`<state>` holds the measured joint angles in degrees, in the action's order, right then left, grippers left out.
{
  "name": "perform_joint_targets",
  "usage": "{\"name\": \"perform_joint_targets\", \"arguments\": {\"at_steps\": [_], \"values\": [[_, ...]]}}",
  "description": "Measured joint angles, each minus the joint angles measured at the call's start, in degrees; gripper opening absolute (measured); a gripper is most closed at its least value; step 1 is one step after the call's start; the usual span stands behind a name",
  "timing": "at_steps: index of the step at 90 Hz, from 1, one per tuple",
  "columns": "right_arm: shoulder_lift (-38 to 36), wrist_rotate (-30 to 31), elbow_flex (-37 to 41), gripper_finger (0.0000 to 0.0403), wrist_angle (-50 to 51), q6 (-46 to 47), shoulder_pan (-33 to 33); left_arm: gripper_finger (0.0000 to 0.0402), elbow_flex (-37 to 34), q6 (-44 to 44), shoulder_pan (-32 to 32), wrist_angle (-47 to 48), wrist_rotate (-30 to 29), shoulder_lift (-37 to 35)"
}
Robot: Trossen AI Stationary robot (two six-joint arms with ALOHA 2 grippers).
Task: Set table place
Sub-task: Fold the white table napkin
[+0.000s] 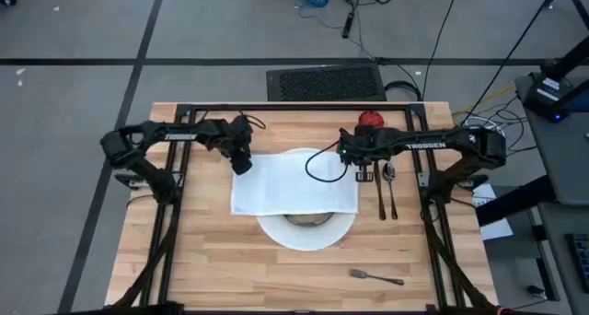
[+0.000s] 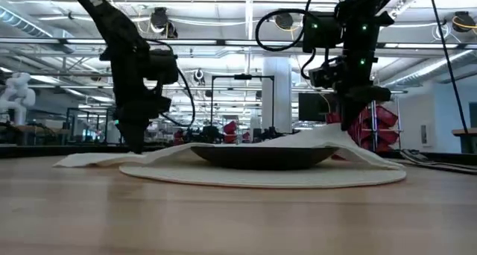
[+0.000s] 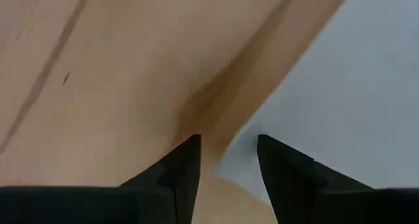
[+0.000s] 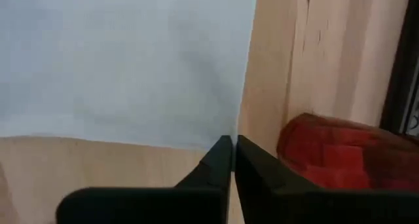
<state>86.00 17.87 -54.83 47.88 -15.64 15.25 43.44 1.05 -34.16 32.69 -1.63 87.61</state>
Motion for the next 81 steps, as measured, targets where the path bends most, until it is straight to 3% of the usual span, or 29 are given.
{"name": "perform_joint_targets", "arguments": {"at_steps": [44, 81], "values": [[0.01, -0.04, 0.02, 0.0000, 0.15, 1.44, 0.01, 0.0129, 0.00, -1.98, -0.27, 1.24, 0.04, 0.22], [0.02, -0.01, 0.02, 0.0000, 0.22, 1.44, 0.00, 0.0005, 0.26, 1.63, -0.27, 1.27, 1.53, 1.63]]}}
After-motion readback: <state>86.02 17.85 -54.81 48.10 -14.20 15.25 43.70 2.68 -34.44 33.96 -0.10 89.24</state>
